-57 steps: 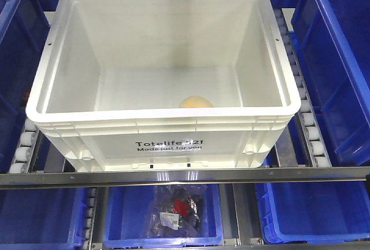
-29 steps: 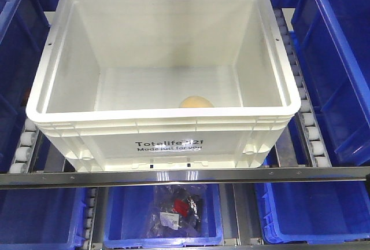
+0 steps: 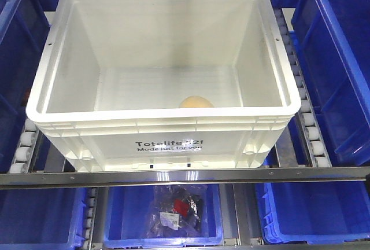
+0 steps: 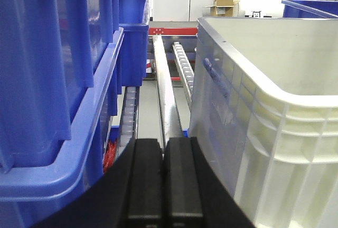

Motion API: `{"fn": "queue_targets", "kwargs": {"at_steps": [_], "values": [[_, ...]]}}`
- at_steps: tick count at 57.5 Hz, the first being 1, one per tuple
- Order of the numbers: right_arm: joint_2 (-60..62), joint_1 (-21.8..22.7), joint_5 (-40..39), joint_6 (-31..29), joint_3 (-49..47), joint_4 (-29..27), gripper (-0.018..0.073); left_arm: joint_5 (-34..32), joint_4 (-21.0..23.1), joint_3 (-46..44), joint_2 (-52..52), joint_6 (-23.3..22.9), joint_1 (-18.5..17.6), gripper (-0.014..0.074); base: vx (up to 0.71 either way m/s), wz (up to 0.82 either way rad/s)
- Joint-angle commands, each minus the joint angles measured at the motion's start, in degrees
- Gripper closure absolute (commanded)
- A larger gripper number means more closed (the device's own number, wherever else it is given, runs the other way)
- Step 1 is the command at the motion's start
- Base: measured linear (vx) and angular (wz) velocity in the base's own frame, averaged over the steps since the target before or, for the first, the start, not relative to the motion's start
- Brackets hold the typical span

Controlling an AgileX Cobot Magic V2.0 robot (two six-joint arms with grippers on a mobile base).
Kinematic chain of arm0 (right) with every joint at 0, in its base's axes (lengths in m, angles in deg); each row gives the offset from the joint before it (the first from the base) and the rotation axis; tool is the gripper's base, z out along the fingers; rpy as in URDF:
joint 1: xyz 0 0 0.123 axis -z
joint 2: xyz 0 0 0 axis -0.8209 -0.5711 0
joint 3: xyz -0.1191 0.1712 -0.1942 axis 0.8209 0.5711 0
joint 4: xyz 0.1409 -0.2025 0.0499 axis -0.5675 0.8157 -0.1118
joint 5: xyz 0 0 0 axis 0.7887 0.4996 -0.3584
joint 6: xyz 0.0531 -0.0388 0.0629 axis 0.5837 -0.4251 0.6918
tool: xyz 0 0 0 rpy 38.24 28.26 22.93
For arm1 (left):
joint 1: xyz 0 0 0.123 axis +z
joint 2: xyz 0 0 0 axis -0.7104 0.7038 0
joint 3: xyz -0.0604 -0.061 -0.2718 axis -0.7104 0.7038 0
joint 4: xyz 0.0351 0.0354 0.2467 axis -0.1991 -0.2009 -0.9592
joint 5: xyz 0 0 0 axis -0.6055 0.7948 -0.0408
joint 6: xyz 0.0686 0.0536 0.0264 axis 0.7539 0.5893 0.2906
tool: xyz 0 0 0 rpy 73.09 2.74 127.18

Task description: Place moving items into box and shelve

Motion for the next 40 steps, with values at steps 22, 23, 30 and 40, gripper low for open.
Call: {"fn": "queue_targets", "kwargs": {"at_steps": [22,23,30,40], "values": [[15.9,23.6,-48.6,-6.2,26.9,-10.6,0.0575,-4.8,0.0,1.6,-0.8,-0.5,0.2,0.0616,0.0,0.0],[16.4,24.8,-50.5,-6.2,28.0,-11.2,0.0575,-4.8,0.0,1.6,-0.8,-0.5,0.2,0.0616,0.0,0.0],[19.6,29.9,-57.5,-6.2,34.2,-12.1,0.0575,-4.8,0.0,1.6,-0.8,-0.5,0.2,0.0616,0.0,0.0],[22.1,31.0,-57.3,-6.2,36.5,-12.2,0.0575,-4.8,0.0,1.6,-0.8,-0.5,0.2,0.0616,0.0,0.0]]}}
